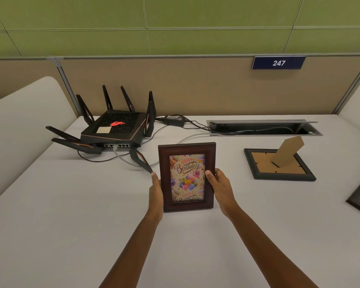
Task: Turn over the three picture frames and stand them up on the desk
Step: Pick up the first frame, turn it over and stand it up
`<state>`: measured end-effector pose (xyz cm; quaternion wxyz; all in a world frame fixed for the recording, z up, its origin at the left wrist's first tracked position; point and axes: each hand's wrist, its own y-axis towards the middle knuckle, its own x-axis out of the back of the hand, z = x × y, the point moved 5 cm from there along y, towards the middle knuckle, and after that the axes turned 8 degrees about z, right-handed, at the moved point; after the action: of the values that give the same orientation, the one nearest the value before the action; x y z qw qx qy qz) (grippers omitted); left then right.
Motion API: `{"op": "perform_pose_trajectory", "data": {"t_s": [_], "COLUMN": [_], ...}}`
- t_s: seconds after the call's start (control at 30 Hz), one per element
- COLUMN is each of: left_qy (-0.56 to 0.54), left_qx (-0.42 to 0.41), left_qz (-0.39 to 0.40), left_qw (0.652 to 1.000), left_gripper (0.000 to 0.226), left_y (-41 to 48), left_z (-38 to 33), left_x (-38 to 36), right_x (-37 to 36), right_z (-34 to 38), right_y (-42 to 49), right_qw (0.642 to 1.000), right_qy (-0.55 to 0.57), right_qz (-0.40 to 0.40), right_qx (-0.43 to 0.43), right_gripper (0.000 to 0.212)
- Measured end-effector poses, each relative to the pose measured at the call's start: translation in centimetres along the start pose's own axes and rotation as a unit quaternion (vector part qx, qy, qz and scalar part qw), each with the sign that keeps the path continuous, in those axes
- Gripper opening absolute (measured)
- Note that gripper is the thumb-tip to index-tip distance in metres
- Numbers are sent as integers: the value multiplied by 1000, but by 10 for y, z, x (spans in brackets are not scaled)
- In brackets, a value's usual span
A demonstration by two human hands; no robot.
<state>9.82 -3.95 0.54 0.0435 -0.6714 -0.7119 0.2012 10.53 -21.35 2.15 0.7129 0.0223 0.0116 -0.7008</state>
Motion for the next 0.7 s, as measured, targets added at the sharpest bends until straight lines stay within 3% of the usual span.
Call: {"op": "perform_pose_trajectory", "data": {"t_s": [0.1, 0.17, 0.23, 0.33, 0.57, 0.63, 0.7], "left_qy": [57, 121, 181, 271, 448, 472, 484], "left_qx": [-82, -183, -300, -403, -540, -544, -525], "left_qz": [-116, -218, -253, -220, -91, -53, -14], "left_qw": [988, 951, 902, 846, 706, 692, 700], "left_gripper": [49, 39, 37, 39, 40, 40, 41], "left_y": [-8, -23, -40, -55, -79, -80, -77], "left_z": [-7, -19, -32, -39, -25, -17, -9], "left_x": [7, 10, 1, -23, -100, -121, -140], "right_x": [7, 16, 29, 54, 116, 133, 150], "right_z": [-2, -5, -7, -9, -15, -14, -13], "right_y": [-1, -4, -8, -16, -31, -33, -35], "right_qw": [999, 998, 997, 996, 989, 986, 982], "right_qy": [-44, -60, -68, -68, -107, -126, -145], "right_qz": [-7, -18, -36, -63, -100, -111, -119], "right_qx": [-1, -3, 1, 0, -18, -17, -20], "right_gripper": [11, 16, 17, 21, 27, 26, 26]}}
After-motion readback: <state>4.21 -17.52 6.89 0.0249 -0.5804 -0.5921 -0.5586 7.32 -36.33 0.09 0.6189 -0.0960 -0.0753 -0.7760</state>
